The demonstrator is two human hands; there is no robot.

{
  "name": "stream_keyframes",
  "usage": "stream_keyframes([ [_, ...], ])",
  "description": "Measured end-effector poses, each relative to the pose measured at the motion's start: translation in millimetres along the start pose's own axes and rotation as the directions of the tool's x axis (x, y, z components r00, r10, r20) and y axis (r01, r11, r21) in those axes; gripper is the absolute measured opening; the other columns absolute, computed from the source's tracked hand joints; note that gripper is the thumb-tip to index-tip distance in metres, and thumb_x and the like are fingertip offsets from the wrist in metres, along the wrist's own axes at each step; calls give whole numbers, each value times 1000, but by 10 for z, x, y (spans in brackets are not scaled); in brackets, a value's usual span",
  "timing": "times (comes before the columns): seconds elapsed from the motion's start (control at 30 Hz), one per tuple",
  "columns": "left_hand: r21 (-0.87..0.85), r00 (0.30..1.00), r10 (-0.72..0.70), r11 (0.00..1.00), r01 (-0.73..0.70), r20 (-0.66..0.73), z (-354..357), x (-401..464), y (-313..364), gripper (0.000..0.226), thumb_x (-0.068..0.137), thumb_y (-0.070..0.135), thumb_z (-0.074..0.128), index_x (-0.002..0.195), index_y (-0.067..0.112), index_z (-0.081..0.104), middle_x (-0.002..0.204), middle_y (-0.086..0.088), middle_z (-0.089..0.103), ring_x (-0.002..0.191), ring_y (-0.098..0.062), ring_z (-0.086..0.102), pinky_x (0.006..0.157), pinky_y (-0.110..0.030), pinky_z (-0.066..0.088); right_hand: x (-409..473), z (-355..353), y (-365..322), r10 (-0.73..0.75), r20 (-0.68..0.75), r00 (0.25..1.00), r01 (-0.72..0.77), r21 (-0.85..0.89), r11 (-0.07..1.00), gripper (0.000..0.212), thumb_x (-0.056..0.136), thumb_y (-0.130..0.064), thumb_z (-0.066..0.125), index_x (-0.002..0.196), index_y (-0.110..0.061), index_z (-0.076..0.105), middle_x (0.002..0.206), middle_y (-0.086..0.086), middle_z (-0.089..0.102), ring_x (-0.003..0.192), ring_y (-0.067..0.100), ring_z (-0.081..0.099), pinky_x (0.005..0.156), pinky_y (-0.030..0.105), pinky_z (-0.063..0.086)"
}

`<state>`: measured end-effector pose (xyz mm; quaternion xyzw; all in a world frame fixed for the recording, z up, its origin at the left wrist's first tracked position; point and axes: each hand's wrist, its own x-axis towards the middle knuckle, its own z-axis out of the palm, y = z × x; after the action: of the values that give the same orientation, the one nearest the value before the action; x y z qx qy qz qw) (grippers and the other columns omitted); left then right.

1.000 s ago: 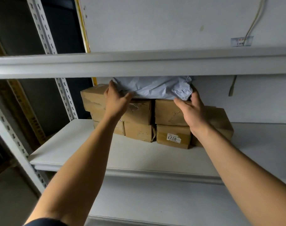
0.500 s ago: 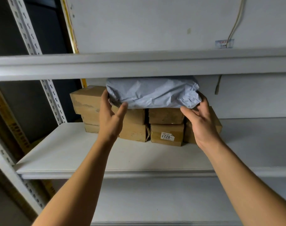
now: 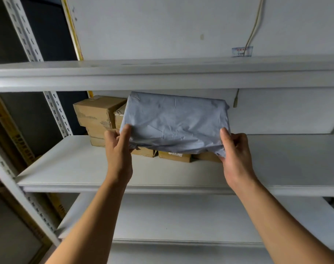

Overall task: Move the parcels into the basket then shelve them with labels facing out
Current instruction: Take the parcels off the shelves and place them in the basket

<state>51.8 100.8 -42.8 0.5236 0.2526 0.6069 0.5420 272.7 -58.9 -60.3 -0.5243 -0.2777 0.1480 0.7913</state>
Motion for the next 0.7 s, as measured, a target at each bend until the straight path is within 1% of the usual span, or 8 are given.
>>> stream_keyframes([
  [0.07, -3, 999, -1, 1000, 1, 34, 54, -145, -26, 29, 93, 39, 64, 97, 20, 42, 101, -1, 50, 96, -17, 56, 78, -39, 50, -56, -173, -4, 24, -4, 1000, -24, 31, 999, 54, 79, -63, 79, 91, -21, 48, 95, 7, 55, 91, 22, 57, 84, 51, 50],
  [0.13, -12, 996, -12, 1000, 13, 92, 126, -288, -97, 30, 88, 40, 63, 101, 20, 45, 103, -1, 52, 96, -17, 56, 76, -36, 50, -105, -370, -18, 35, -3, 999, -35, 74, 997, 41, 84, -47, 77, 95, -18, 52, 99, 11, 58, 95, 24, 62, 86, 46, 52],
  [0.27, -38, 931, -136, 987, 158, 338, 406, -548, -261, 49, 93, 35, 60, 136, 14, 50, 128, -8, 62, 109, -24, 64, 81, -36, 54, -183, -895, -92, 32, -67, 997, -21, 157, 987, 5, 103, -12, 60, 105, -17, 59, 109, 14, 64, 105, 28, 66, 85, 42, 52],
  [0.37, 11, 826, -200, 974, 228, 527, 742, -736, -383, 57, 96, 39, 65, 148, 20, 51, 136, -5, 64, 113, -25, 65, 82, -38, 55, -271, -1357, -220, 10, -120, 993, 2, 103, 995, 13, 107, -8, 53, 112, -18, 61, 107, 5, 71, 104, 22, 69, 87, 41, 55],
  [0.47, -6, 786, -205, 967, 257, 584, 1183, -965, -487, 58, 93, 34, 68, 147, 15, 53, 128, -4, 68, 108, -22, 64, 76, -34, 53, -362, -1860, -356, -29, -205, 978, 24, -26, 999, 15, 106, -15, 57, 118, -21, 64, 106, -5, 74, 103, 15, 71, 86, 36, 57],
  [0.53, -31, 780, -140, 979, 201, 610, 1480, -1151, -544, 64, 92, 32, 72, 150, 17, 50, 135, -4, 65, 118, -22, 65, 84, -33, 57, -423, -2169, -402, -28, -302, 953, -4, -106, 994, 20, 100, -27, 67, 117, -34, 71, 115, -3, 74, 111, 21, 69, 90, 38, 55],
  [0.6, 4, 758, -38, 999, 46, 651, 1757, -1377, -575, 77, 90, 37, 77, 156, 25, 40, 146, 2, 56, 130, -20, 60, 98, -37, 57, -522, -2412, -456, -18, -402, 916, -62, -186, 981, 30, 98, -34, 71, 123, -49, 68, 131, -8, 69, 121, 17, 65, 94, 35, 50],
  [0.7, 11, 664, 151, 972, -234, 732, 2117, -1744, -620, 98, 84, 38, 84, 162, 25, 25, 156, 9, 40, 142, -12, 46, 110, -31, 50, -789, -2636, -608, -20, -558, 830, -128, -226, 966, 46, 99, -43, 71, 141, -44, 55, 144, -12, 55, 131, 11, 55, 100, 33, 41],
])
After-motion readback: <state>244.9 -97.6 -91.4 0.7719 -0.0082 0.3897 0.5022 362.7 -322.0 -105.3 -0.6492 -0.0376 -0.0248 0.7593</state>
